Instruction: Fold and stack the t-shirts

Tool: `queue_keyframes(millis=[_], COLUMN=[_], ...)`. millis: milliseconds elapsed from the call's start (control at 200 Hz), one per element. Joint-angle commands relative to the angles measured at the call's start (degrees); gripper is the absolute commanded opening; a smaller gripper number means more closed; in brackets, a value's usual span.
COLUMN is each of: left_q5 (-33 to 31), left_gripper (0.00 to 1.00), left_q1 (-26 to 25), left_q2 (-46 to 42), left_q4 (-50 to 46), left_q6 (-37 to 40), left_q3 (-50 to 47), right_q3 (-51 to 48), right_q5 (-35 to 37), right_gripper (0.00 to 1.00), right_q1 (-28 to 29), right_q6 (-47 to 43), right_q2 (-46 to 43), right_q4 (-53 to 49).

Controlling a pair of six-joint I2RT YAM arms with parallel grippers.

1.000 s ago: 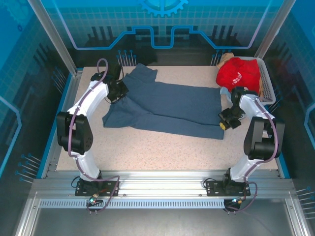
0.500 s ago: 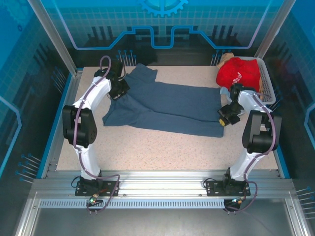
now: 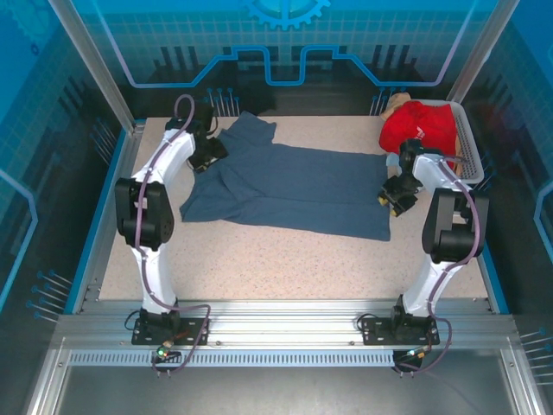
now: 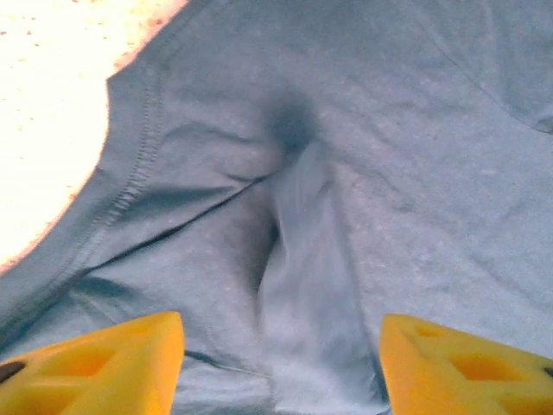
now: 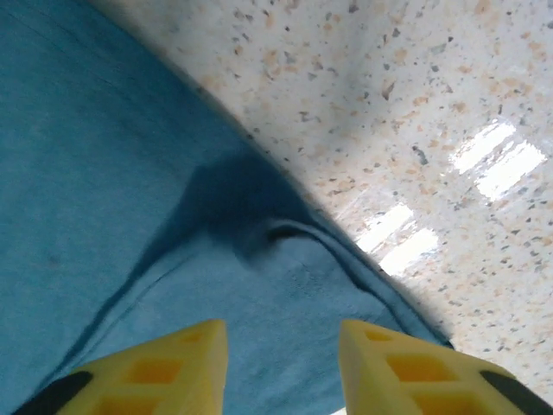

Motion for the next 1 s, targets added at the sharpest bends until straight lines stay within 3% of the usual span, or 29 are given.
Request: queue_keyframes(millis=[0,120,270,375,540,735,995], left_q5=[-1.8,0.3,8.6,14.4,19.0,15.2,14.4], left_gripper=[0.66,0.62,0.61,0.61,0.53,0.45,0.25], left_q1=[2.3,5.1,10.1,14.1,15.6,15.8,15.7], left_q2=[-6.7,-16.9,-24.8,-26.9,-23.0,-20.2,-15.2], left_q4=[-3.1,-0.5,4.7,12.0,16.7,18.7,20.7], left_q6=[-0.6,-3.3,-8.2,-11.5,-12.7,-10.9,-9.8], left_q3=[-5.0,-20.0,-37.9,-45.5,-47.5,-47.5,-44.6], right_q3=[-0.6,-7.6,-20.2,-27.0,-34.6,-34.1,-31.6], right_q5=[1.8,0.2,-3.9,-7.0,-12.6,-13.0,-10.8], right_gripper=[0.52,0.60,0.59,0.58,0.56,0.55,0.48], right_q1=[0.5,0.4,0.0,-0.9,-4.6,-5.2,-4.3], right_q6=[-3.0,-3.3,-1.9,-1.1,0.1,-0.3,0.7], right_q2=[-6.8,-13.8,-23.0,-26.9,-25.7,-22.1,-17.0], right_q4=[-0.7,-1.2,1.1,4.7,10.7,13.2,15.0])
